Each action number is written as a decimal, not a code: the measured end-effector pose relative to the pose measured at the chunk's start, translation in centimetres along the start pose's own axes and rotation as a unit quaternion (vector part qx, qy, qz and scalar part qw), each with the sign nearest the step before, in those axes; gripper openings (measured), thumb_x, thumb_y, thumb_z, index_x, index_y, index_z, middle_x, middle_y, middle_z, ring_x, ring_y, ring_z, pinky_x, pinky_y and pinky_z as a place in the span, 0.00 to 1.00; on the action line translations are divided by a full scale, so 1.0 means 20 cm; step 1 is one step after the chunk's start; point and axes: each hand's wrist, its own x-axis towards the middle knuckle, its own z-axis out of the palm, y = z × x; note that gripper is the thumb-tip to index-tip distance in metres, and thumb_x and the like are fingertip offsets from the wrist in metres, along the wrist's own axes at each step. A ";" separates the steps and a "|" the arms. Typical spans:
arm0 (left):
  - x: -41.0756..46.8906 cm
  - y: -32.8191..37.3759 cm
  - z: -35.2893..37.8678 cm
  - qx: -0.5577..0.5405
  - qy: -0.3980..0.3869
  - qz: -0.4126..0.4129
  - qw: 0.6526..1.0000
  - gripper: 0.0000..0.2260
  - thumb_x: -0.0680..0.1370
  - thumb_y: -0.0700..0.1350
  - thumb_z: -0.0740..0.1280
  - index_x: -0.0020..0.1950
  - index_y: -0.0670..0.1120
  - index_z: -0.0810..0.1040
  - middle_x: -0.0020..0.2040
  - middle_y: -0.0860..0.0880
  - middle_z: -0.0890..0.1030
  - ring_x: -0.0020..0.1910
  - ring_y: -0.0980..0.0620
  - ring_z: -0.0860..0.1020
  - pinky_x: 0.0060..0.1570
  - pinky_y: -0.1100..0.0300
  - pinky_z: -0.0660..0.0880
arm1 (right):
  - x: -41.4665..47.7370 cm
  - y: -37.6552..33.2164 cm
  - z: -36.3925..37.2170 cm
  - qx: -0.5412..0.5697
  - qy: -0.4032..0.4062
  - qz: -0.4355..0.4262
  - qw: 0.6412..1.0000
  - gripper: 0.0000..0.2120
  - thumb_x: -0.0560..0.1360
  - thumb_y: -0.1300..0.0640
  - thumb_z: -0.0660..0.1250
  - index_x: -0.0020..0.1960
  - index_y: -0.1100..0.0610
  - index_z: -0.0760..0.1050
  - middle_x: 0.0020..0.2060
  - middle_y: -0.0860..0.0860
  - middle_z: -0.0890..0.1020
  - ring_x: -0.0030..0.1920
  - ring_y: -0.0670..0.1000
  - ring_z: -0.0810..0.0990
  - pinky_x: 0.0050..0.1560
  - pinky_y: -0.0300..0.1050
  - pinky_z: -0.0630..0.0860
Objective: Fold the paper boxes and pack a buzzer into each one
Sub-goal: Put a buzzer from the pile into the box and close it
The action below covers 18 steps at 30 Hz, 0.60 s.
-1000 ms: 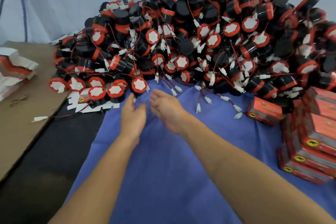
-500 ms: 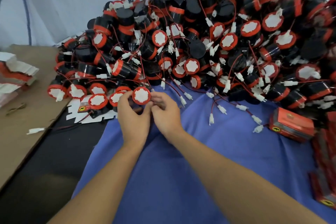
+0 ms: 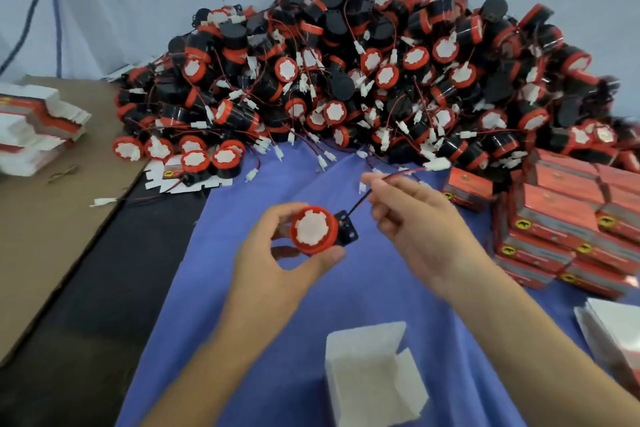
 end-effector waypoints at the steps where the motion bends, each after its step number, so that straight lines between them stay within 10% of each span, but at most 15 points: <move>1: -0.08 0.05 0.00 0.001 -0.012 0.002 1.000 0.27 0.63 0.59 0.82 0.59 0.60 0.78 0.57 0.63 0.82 0.57 0.60 0.80 0.56 0.57 0.80 | -0.08 -0.04 -0.04 -0.012 0.011 -0.021 1.000 0.06 0.81 0.58 0.68 0.51 0.57 0.84 0.37 0.49 0.78 0.36 0.46 0.76 0.38 0.36 0.74; 9: -0.60 0.27 0.07 0.133 -0.024 0.108 0.985 0.24 0.64 0.63 0.76 0.54 0.64 0.70 0.56 0.68 0.75 0.55 0.62 0.74 0.52 0.72 0.68 | -0.60 -0.16 -0.21 -0.115 0.046 -0.168 0.978 0.03 0.75 0.54 0.72 0.45 0.53 0.83 0.37 0.49 0.83 0.37 0.48 0.83 0.39 0.39 0.81; 18: -0.71 0.10 0.06 0.378 -0.040 0.198 0.904 0.21 0.64 0.59 0.82 0.47 0.51 0.76 0.44 0.58 0.78 0.51 0.50 0.73 0.47 0.55 0.71 | -0.70 0.08 -0.13 -0.343 0.020 -0.120 0.931 0.09 0.80 0.62 0.68 0.42 0.53 0.78 0.36 0.50 0.85 0.41 0.53 0.86 0.48 0.58 0.84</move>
